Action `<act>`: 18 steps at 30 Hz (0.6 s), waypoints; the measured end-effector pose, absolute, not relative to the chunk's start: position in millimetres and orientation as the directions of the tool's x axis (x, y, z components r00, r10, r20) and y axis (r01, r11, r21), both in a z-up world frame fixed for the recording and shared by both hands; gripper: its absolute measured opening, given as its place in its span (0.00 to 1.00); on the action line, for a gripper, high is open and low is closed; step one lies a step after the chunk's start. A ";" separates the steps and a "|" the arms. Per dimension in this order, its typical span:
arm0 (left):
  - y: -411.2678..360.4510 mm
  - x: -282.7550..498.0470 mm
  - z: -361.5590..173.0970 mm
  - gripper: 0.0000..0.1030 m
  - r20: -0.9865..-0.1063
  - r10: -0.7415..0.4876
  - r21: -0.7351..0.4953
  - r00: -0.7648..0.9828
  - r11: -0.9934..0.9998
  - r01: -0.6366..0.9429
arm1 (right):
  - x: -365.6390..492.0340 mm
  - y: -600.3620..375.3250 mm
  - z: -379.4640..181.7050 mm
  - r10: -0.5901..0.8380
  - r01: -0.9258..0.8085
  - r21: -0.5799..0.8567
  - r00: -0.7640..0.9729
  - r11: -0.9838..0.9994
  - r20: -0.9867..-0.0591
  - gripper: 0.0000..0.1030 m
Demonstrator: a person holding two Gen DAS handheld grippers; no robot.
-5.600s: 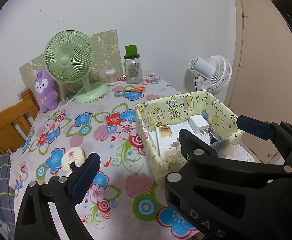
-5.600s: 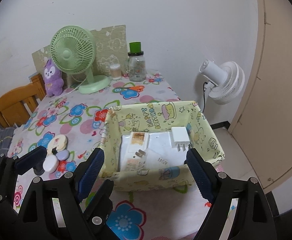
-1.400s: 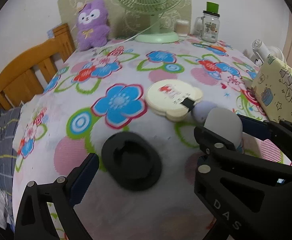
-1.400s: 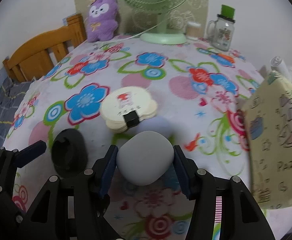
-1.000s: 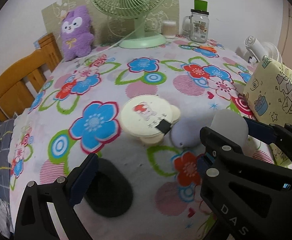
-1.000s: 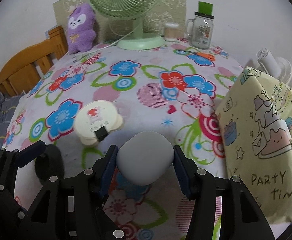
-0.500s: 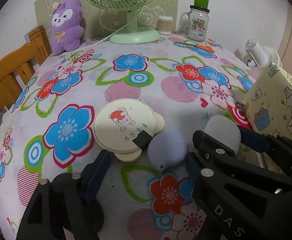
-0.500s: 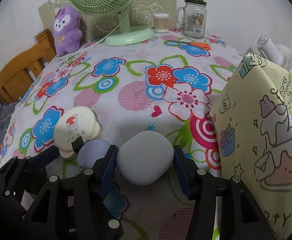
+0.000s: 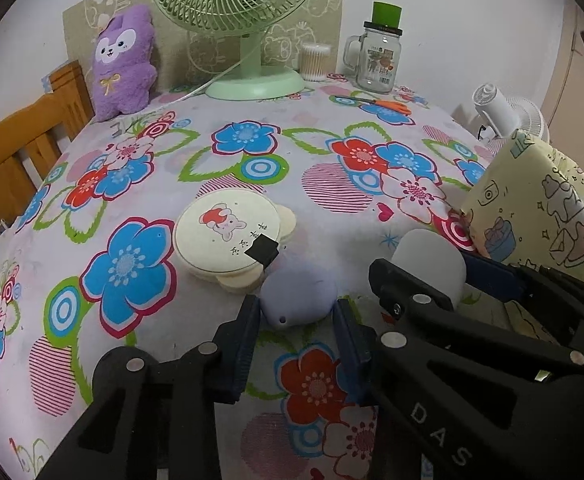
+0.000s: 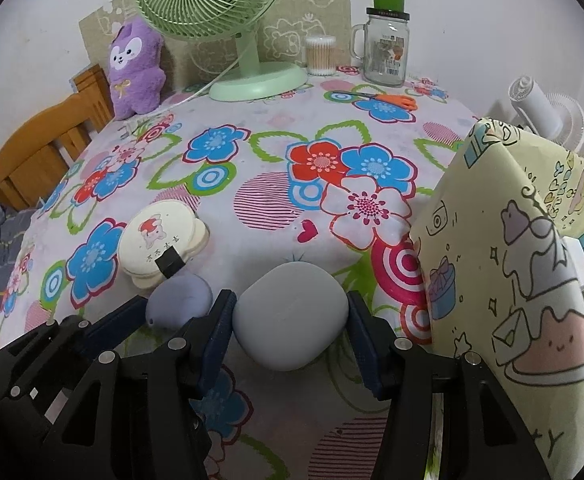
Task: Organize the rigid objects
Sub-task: 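Lift the white case with right tool while left tool lifts the lavender case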
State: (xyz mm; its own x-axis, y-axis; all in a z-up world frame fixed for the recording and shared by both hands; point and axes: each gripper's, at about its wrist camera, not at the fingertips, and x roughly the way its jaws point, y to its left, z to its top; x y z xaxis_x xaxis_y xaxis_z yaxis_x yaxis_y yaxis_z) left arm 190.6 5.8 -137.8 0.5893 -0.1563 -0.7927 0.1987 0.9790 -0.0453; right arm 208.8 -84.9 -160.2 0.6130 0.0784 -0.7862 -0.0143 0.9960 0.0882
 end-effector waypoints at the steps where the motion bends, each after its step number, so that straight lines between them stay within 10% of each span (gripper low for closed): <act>1: 6.2 189.3 -136.8 0.37 -0.791 -0.154 -0.043 0.592 0.979 0.198 | 207.2 -84.2 -159.3 0.081 -0.018 0.089 0.615 0.996 -0.785 0.56; 18: 15.3 144.4 -137.2 0.38 -0.803 -0.144 -0.054 0.578 0.984 0.171 | 169.9 -68.9 -160.4 0.096 -0.078 0.062 0.606 0.995 -0.790 0.56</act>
State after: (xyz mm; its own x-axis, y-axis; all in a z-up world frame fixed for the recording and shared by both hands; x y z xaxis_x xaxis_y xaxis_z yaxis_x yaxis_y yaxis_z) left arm 144.4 15.3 -137.2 0.5777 -0.1440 -0.8035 0.1706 0.9839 -0.0537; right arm 169.9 -68.9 -160.4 0.6060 0.0962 -0.7896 -0.0776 0.9951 0.0617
